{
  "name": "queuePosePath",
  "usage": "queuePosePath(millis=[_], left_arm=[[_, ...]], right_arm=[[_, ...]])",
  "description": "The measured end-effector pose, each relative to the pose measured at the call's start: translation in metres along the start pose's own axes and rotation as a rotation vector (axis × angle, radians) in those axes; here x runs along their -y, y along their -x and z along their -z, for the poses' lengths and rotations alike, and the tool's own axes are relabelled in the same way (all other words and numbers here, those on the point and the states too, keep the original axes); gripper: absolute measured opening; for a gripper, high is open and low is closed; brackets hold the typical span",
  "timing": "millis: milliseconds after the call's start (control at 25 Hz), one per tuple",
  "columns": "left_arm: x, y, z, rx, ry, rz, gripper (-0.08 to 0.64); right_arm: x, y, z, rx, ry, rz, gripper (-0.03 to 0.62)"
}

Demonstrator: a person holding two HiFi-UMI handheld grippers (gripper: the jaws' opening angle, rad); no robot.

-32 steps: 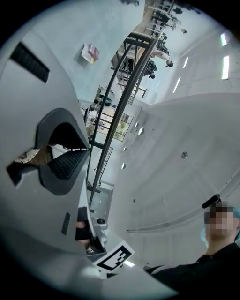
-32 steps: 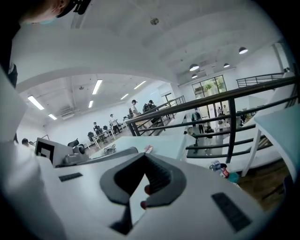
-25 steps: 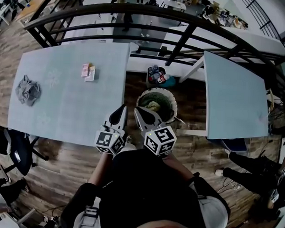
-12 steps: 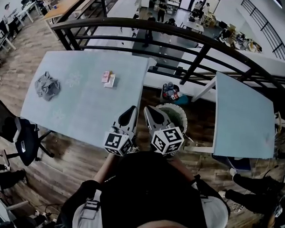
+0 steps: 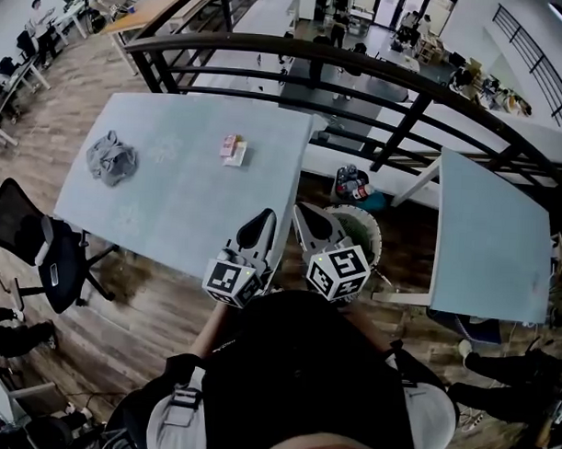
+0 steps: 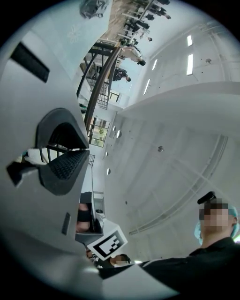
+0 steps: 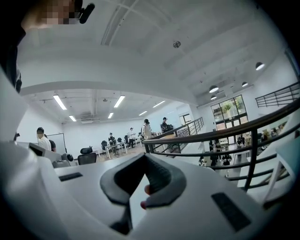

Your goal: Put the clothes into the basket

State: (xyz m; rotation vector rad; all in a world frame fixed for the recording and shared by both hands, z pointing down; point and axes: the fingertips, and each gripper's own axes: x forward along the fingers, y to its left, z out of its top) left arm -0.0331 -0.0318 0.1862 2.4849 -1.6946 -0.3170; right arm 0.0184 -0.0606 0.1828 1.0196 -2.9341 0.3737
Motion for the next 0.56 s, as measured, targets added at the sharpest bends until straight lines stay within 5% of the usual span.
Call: queuePosePath(millis=[200,360,560], left_arm=[[0.012,0.018,0.009,-0.036,0.036,0.068,0.021],[0.001,0.033,0.014,-0.025,0.116,-0.011,0.021],[-0.018,0.048,0.007,0.006,0.028,-0.108,0.021]], right_arm=[[-0.012,-0.001,0.007,-0.012,-0.009,-0.022,0.008],[-0.028,-0.006,0.013,-0.024,0.0,-0.063,0.008],[-0.043,-0.012,0.024,-0.027,0.001,-0.094,0.008]])
